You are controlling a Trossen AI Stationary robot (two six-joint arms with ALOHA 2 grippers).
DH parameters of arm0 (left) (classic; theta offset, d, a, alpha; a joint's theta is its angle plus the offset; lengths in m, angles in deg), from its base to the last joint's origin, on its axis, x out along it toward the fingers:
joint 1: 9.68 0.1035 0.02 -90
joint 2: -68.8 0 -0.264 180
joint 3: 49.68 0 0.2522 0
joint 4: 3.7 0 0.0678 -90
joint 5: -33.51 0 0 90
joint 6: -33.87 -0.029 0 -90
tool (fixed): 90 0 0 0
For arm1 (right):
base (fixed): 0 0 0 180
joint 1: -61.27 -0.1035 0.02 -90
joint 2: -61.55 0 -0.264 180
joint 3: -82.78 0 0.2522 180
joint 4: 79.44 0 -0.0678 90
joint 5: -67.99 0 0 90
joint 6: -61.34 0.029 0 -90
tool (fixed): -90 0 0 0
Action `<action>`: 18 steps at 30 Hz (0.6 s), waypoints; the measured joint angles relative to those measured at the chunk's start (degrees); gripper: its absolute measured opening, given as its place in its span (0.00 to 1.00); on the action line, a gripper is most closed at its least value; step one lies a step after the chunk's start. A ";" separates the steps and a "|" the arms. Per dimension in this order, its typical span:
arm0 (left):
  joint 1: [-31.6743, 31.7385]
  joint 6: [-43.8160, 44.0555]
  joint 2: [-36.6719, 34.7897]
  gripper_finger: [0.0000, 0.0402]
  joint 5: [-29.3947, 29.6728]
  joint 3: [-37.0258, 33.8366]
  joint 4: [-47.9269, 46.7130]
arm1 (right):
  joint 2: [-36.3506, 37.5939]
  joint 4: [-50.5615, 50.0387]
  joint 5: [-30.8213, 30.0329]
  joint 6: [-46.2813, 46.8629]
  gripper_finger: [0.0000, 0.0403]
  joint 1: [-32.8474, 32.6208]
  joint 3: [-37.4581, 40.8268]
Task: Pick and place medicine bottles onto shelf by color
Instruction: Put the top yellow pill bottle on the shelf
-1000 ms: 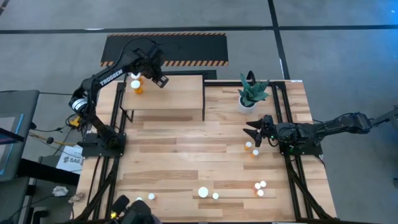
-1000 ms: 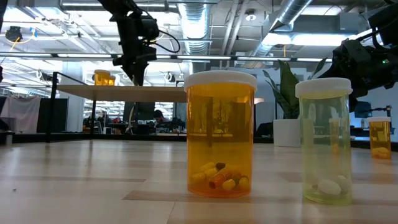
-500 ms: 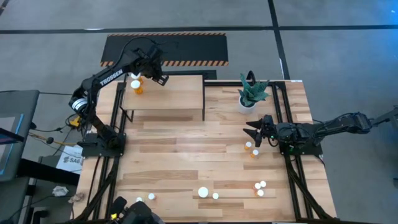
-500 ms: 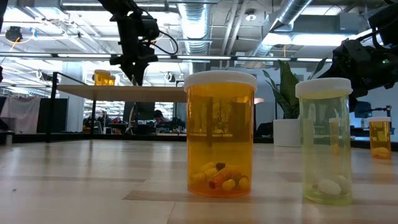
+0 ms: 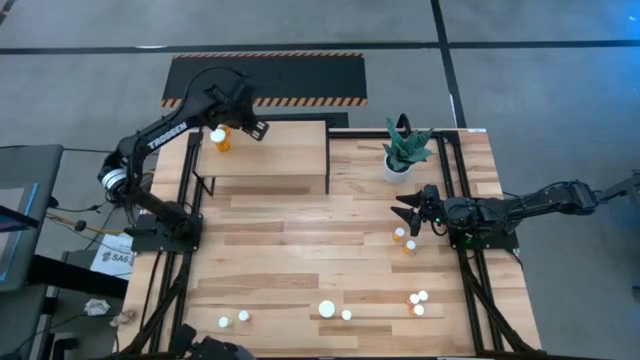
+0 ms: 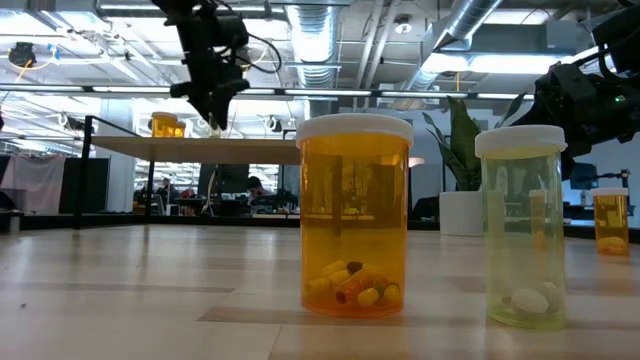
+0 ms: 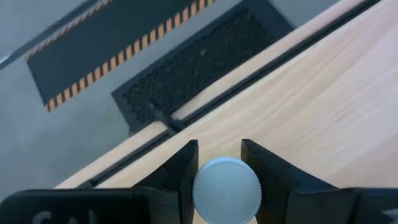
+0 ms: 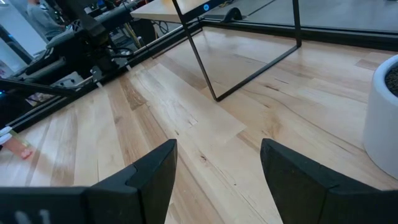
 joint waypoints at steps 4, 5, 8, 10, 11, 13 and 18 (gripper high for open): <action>0.45 -0.45 -0.61 0.26 -0.92 -0.45 0.78 | -0.01 0.00 0.00 0.02 0.63 0.00 -0.01; 0.66 -0.83 -0.55 0.26 -1.17 -0.45 0.74 | 0.00 0.00 -0.01 0.01 0.63 0.00 0.00; 1.21 -1.97 -0.52 0.26 -2.48 -0.45 0.76 | -0.02 0.00 -0.02 0.02 0.63 0.02 0.00; 1.23 -2.12 -0.52 0.26 -2.91 -0.45 1.12 | -0.01 0.00 0.00 0.01 0.63 0.00 -0.01; 1.23 -2.12 -0.51 0.26 -2.91 -0.45 1.26 | -0.02 -0.01 0.00 0.02 0.63 0.00 0.00; 1.23 -2.12 -0.52 0.26 -2.91 -1.03 1.73 | 0.00 0.00 0.00 0.02 0.63 0.00 -0.01; 1.23 -1.42 -0.39 0.26 -5.13 -4.22 3.03 | 0.00 0.00 0.00 0.02 0.63 0.00 -0.02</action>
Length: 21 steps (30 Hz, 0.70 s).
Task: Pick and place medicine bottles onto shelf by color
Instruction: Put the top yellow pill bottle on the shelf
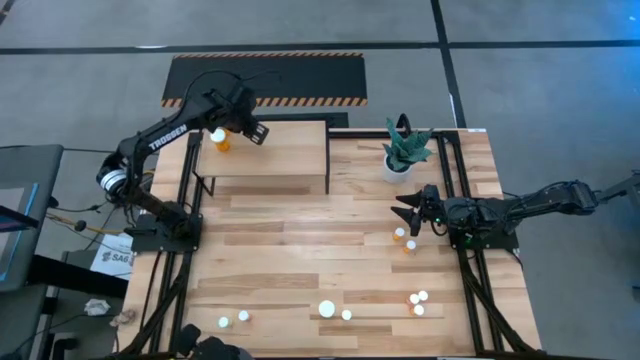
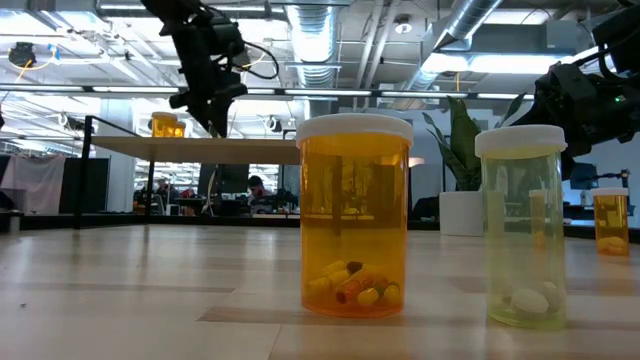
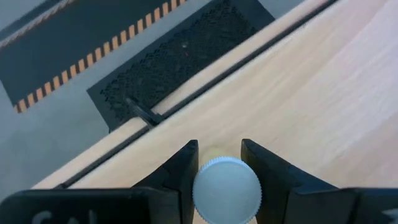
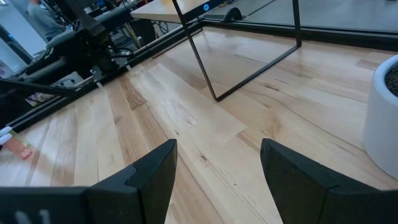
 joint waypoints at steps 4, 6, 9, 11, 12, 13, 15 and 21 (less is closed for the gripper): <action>0.08 0.00 -0.02 0.26 0.30 0.01 0.64 | -0.01 0.00 0.00 0.00 0.63 0.00 0.01; 0.46 -0.09 -0.02 0.26 0.33 0.01 0.64 | -0.01 0.00 0.00 0.00 0.63 0.00 0.02; 0.76 -0.11 -0.02 0.26 0.59 0.01 0.51 | 0.00 0.00 -0.01 -0.02 0.63 0.00 0.00; 0.76 -0.17 -0.02 0.26 0.82 0.01 0.43 | 0.00 0.00 -0.02 0.00 0.63 0.02 0.00; 0.76 -0.24 -0.02 0.26 0.87 0.01 0.20 | 0.00 0.00 0.00 -0.02 0.63 0.00 0.02; 0.74 -0.27 -0.02 0.26 0.86 0.01 -0.11 | 0.00 0.00 0.00 -0.01 0.63 0.00 0.02; 0.74 -0.72 -0.02 0.26 0.85 0.01 -0.48 | -0.01 0.00 -0.01 0.00 0.63 0.00 0.01; 0.76 -0.90 -0.02 0.26 0.95 0.01 -0.63 | -0.02 0.00 0.00 0.00 0.63 0.00 0.02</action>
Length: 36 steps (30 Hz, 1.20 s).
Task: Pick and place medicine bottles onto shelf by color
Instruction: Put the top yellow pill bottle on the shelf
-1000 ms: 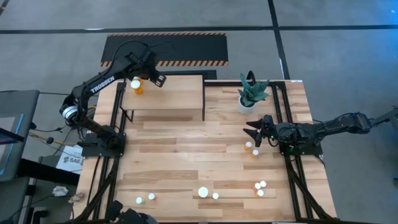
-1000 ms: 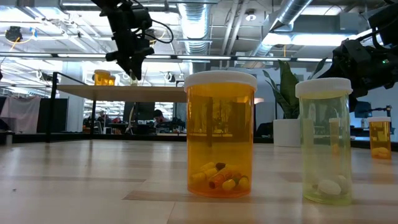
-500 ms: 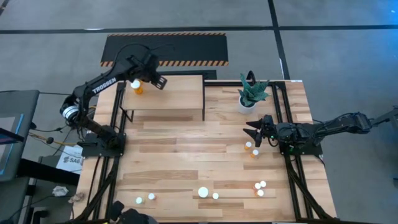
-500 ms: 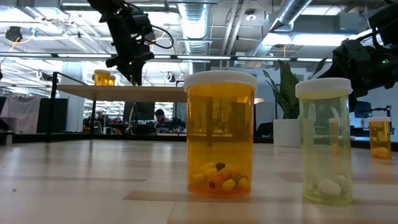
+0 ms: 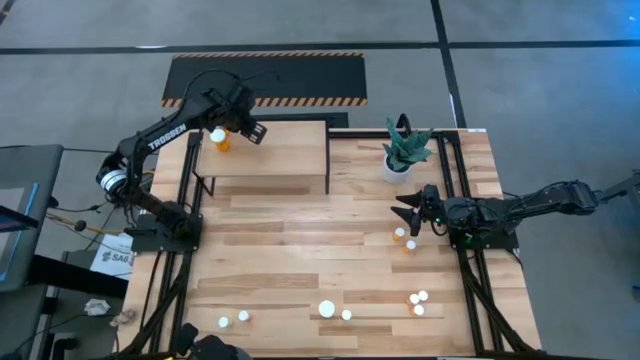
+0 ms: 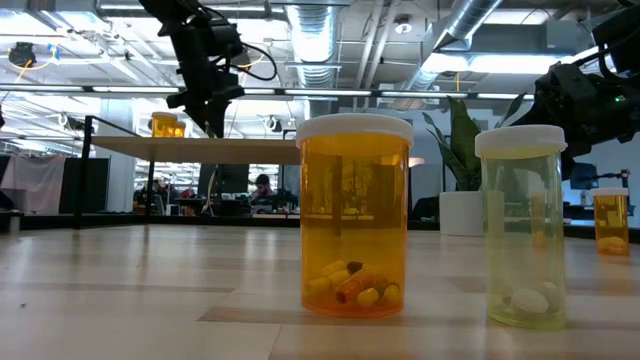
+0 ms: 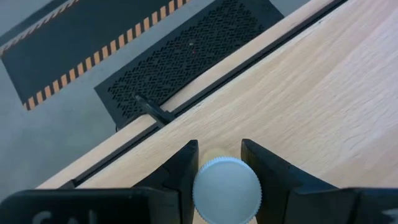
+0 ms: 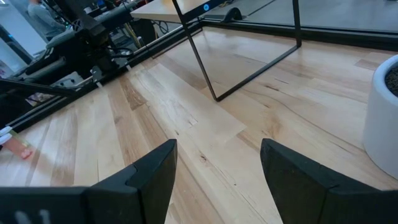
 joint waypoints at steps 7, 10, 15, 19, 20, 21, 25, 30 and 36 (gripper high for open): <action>-0.02 -0.26 0.00 0.26 0.13 0.02 0.00 | 0.02 0.00 -0.01 -0.02 0.63 0.00 0.00; -0.02 -0.26 0.00 0.26 0.40 0.02 0.00 | 0.01 0.00 -0.01 0.00 0.63 0.00 -0.02; -0.01 -1.01 0.00 0.26 0.26 0.02 0.00 | 0.01 0.00 -0.01 0.00 0.63 0.00 0.00; 0.00 -2.01 0.00 0.26 -0.52 0.04 0.10 | 0.02 -0.01 -0.01 -0.01 0.63 0.00 0.00; -0.02 -2.41 0.00 0.26 -0.53 0.04 0.19 | 0.00 0.00 0.01 0.00 0.63 0.00 0.00; 0.05 -2.79 0.00 0.26 -0.53 0.04 0.22 | 0.00 0.00 0.01 0.00 0.63 0.00 0.00; 0.73 -3.28 -0.02 0.26 -0.94 0.04 0.22 | 0.01 0.00 0.00 0.00 0.63 0.00 0.00; 1.20 -3.76 -0.02 0.26 -1.13 0.04 0.20 | 0.00 0.00 0.01 0.00 0.63 0.00 0.00; 1.20 -3.76 -0.02 0.26 -1.32 0.04 0.42 | 0.01 -0.02 -0.01 -0.02 0.63 0.00 0.00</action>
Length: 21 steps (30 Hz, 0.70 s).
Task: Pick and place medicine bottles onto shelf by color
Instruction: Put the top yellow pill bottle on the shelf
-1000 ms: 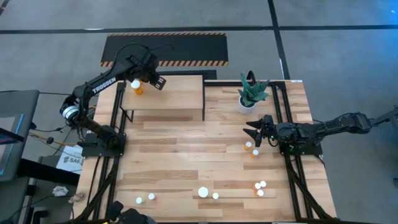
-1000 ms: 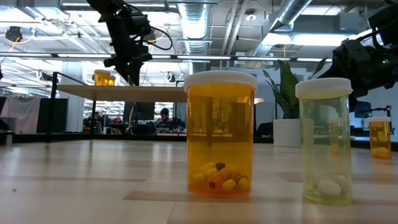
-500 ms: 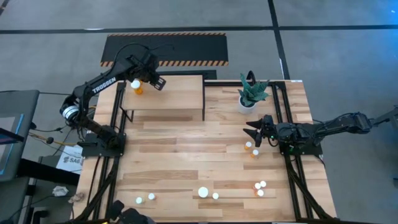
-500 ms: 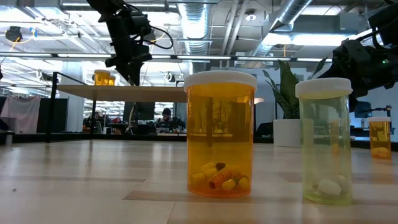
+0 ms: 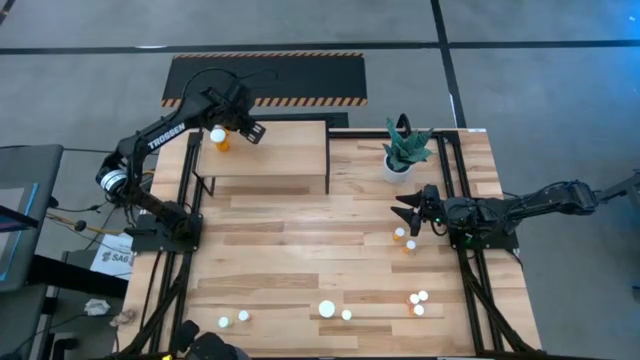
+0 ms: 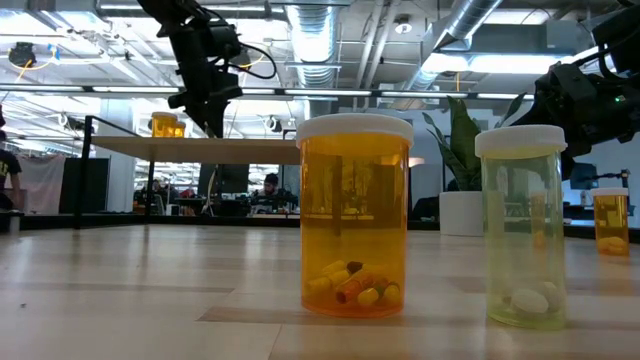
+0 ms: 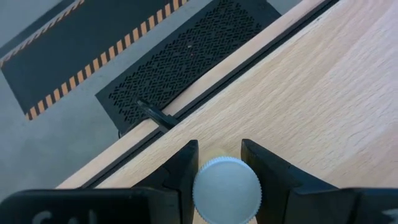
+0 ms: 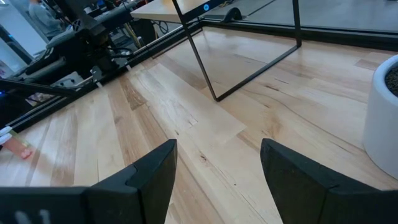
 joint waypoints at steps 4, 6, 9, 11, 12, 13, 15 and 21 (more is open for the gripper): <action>0.05 0.10 -0.07 0.26 -0.86 -1.20 1.23 | -0.01 0.02 -0.01 0.00 0.63 0.00 -0.02; 0.16 0.19 -0.12 0.26 -1.32 -1.76 1.89 | 0.00 0.01 0.02 -0.01 0.63 0.00 -0.01; 0.17 0.26 -0.13 0.26 -1.44 -1.81 1.98 | 0.00 0.02 0.02 0.01 0.63 0.00 -0.01; 0.17 0.13 -0.13 0.26 -1.38 -1.84 2.03 | 0.02 0.02 0.01 0.00 0.63 0.00 0.00; 0.17 0.09 -0.13 0.26 -1.32 -1.84 2.03 | 0.02 0.02 -0.01 0.02 0.63 0.00 0.00; 0.20 0.09 -0.13 0.26 -1.27 -1.84 2.01 | 0.01 0.01 0.01 0.01 0.63 0.00 -0.02; 0.20 0.09 -0.13 0.26 -1.26 -1.86 2.01 | 0.00 0.02 0.00 0.02 0.63 0.00 -0.01; 0.22 0.13 -0.09 0.26 -1.09 -1.88 2.03 | -0.01 0.01 0.00 0.02 0.63 0.00 -0.01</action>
